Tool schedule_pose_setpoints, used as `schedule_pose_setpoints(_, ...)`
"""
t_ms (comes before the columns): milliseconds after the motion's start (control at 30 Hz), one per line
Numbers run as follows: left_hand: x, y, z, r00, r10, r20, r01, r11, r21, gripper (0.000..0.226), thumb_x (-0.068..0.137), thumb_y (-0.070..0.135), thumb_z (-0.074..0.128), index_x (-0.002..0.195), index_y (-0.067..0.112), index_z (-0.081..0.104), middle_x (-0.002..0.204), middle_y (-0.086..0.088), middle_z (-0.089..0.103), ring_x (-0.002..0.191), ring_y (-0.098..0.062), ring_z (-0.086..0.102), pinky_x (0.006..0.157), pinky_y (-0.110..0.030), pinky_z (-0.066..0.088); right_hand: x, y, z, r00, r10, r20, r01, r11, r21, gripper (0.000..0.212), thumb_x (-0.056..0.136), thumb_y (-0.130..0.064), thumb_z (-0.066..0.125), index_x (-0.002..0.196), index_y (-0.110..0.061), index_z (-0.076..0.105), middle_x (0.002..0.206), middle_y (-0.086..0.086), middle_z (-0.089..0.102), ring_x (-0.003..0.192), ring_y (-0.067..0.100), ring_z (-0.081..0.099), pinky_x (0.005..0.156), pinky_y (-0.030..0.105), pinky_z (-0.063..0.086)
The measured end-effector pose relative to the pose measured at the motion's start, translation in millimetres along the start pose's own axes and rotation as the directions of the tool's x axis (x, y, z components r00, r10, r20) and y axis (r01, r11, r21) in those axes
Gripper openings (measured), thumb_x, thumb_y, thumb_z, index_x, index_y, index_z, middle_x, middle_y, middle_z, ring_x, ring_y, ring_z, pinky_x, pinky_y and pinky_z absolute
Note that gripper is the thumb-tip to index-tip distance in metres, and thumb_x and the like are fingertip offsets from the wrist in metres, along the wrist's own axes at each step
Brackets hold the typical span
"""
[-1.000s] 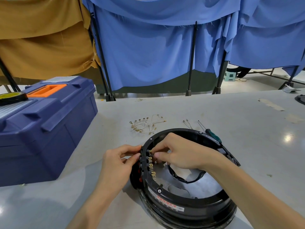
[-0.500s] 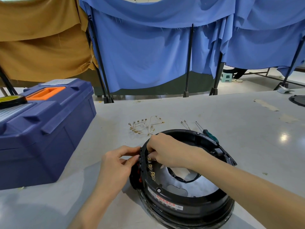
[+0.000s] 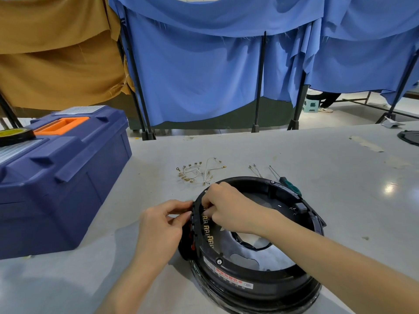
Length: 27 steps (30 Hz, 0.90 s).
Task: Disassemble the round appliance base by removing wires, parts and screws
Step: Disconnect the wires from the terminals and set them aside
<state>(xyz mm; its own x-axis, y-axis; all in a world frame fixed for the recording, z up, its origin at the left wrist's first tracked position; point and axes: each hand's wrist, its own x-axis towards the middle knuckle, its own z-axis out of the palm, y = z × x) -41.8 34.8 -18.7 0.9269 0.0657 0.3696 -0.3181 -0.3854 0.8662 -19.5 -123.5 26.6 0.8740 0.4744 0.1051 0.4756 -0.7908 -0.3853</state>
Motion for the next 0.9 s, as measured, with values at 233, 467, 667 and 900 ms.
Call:
schedule_pose_setpoints(233,-1.1,-1.4,1.6,1.000,-0.005,-0.009,0.005,1.000,-0.006,0.050,0.080,-0.010,0.069,0.078,0.040,0.070,0.078,0.023,0.073,0.072,0.001,0.070,0.070,-0.013,0.054,0.6,-1.9,2.6,1.000,0.009,-0.026,-0.009,1.000,-0.009,0.043,0.083,0.002,0.055,0.054,-0.011,0.026,0.055,0.006,0.024,0.058,0.023,0.022,0.047,0.029,0.018)
schedule_pose_setpoints(467,-0.9,-1.8,1.3,1.000,0.006,-0.014,-0.005,1.000,0.024,0.049,0.080,-0.009,0.070,0.076,0.040,0.070,0.076,0.018,0.073,0.071,0.001,0.069,0.071,-0.018,0.056,-1.0,-1.2,4.1,0.999,0.015,-0.036,-0.014,1.000,0.016,0.042,0.083,0.002,0.055,0.054,-0.010,0.027,0.056,0.007,0.024,0.064,0.025,0.024,0.049,0.032,0.018)
schedule_pose_setpoints(667,-1.5,-1.8,1.3,1.000,0.003,-0.010,-0.003,1.000,0.019,0.048,0.080,-0.010,0.070,0.077,0.039,0.070,0.077,0.018,0.073,0.071,0.000,0.070,0.070,-0.016,0.055,-0.3,-2.4,4.3,0.998,0.046,-0.048,-0.044,0.999,0.031,0.040,0.083,0.002,0.055,0.054,-0.009,0.029,0.057,0.009,0.027,0.065,0.026,0.027,0.050,0.034,0.019)
schedule_pose_setpoints(900,-1.0,0.5,-0.6,1.000,-0.020,0.006,0.020,0.999,0.034,0.045,0.081,-0.008,0.069,0.076,0.037,0.071,0.076,0.017,0.074,0.072,-0.002,0.070,0.074,-0.025,0.058,-0.7,-2.5,2.3,0.997,0.074,-0.023,-0.072,0.996,0.061,0.032,0.083,0.002,0.056,0.056,-0.003,0.039,0.059,0.013,0.032,0.064,0.026,0.028,0.051,0.034,0.027)
